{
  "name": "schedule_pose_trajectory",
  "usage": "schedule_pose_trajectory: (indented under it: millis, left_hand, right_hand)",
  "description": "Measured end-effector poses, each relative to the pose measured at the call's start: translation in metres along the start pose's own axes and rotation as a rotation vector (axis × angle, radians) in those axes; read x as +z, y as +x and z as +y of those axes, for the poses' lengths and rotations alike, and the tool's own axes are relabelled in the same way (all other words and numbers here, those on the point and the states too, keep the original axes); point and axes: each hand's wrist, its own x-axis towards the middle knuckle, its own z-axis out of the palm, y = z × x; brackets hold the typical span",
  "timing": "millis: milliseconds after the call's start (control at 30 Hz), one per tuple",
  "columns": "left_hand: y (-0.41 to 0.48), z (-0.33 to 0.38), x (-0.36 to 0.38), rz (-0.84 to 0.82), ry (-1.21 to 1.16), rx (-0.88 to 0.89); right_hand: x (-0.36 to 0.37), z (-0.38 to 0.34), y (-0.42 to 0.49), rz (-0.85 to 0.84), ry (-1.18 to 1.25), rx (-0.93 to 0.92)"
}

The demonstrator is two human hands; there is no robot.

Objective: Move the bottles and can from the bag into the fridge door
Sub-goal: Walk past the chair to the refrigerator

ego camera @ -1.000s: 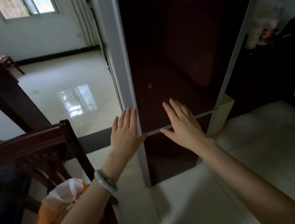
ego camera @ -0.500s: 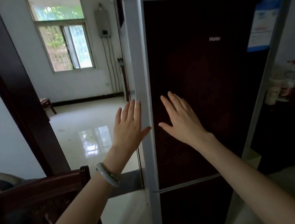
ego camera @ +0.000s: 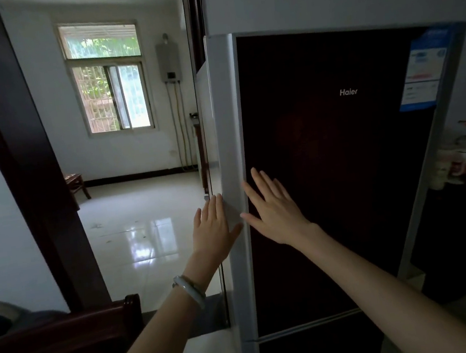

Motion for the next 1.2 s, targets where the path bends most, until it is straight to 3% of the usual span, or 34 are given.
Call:
schedule_pose_trajectory:
  millis: [167,400,667,800,1067,1200]
  left_hand:
    - [0.003,0.003,0.013,-0.012,-0.307,-0.009]
    - [0.0,0.011,0.011,-0.005,-0.528,-0.082]
    - [-0.011,0.015,0.003,-0.016,-0.569,-0.114]
    - [-0.048,0.029,-0.008,0.037,-0.613,-0.007]
    - [-0.144,0.09,-0.037,0.192,-0.372,0.326]
    - [-0.176,0.128,-0.041,0.132,-0.359,0.4]
  right_hand:
    - [0.007,0.006,0.004,-0.02,-0.03,-0.006]
    - [0.004,0.008,0.003,-0.04,-0.034,-0.017]
    - [-0.006,0.001,-0.026,-0.102,0.008,-0.026]
    - [-0.016,-0.006,-0.061,-0.097,-0.014,-0.065]
    - [-0.05,-0.017,-0.169,0.069,-0.166,-0.174]
    - [-0.07,-0.011,-0.22,0.1,-0.278,-0.252]
